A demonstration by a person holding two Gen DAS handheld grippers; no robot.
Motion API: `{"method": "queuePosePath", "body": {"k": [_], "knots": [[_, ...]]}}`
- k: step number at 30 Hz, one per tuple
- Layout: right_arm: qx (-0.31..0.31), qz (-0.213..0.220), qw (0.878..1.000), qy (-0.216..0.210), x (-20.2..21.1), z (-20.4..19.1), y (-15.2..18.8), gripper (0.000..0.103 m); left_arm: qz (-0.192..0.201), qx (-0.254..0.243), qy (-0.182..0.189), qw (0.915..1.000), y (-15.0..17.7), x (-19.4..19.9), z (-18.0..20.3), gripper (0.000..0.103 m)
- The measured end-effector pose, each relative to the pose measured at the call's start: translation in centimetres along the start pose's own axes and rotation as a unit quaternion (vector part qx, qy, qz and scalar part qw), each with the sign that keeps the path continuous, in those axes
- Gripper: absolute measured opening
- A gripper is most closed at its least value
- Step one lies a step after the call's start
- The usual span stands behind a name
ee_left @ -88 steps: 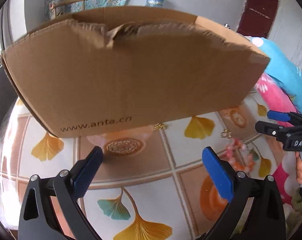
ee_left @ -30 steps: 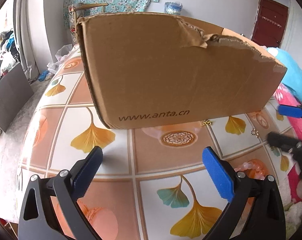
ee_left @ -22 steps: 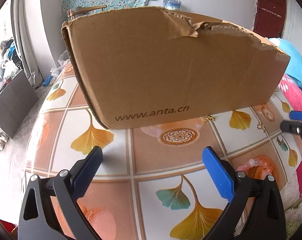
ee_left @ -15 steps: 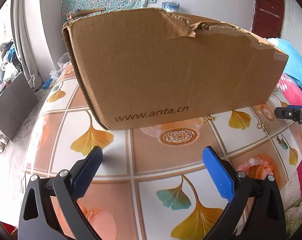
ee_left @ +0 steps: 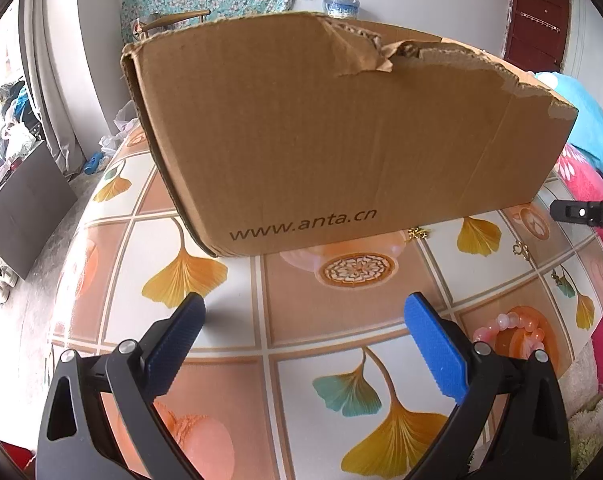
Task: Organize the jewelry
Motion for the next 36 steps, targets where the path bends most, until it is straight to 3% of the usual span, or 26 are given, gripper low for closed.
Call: {"method": "queuePosePath", "body": {"k": [6,10,16,23,26,31,36], "knots": [[0.009,0.016,1.000,-0.020,0.3,0.1,-0.1,0.095,0.002,0.002,-0.001,1.0000,0.0,0.0,-0.1,0.098],[0.052,0.037,0.998,-0.006,1.7,-0.7,0.3,0.095,-0.007,0.007,-0.003,0.9999,0.1,-0.1,-0.1,0.098],[0.133,0.045,0.988,-0.067,3.6,-5.0,3.4,0.093,-0.018,0.005,-0.003,0.9998,0.0,-0.1,0.0,0.098],[0.122,0.015,0.989,-0.080,2.3,-7.2,6.0,0.051,-0.016,0.008,-0.004,0.9998,0.0,-0.2,-0.1,0.098],[0.122,0.019,0.990,-0.070,1.8,-7.6,6.2,0.039,-0.016,0.008,-0.005,0.9998,0.0,-0.1,-0.1,0.098],[0.137,0.029,0.990,-0.035,1.7,-7.7,6.3,0.023,-0.015,0.008,-0.005,0.9998,-0.1,-0.1,-0.1,0.098],[0.158,0.033,0.987,-0.007,1.7,-7.8,6.7,0.019,-0.015,0.008,-0.005,0.9998,-0.1,-0.1,-0.1,0.098]]}}
Point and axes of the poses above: each gripper's, at about its wrist camera, not at the fingertips, and x roughly against the way its jaws point, z to its right, y to its underside, the point moved 9 cm from there along -x, roughly the way its jaws point, and after that the axes turned 5 degrees about -z, right-handed, at the moved point
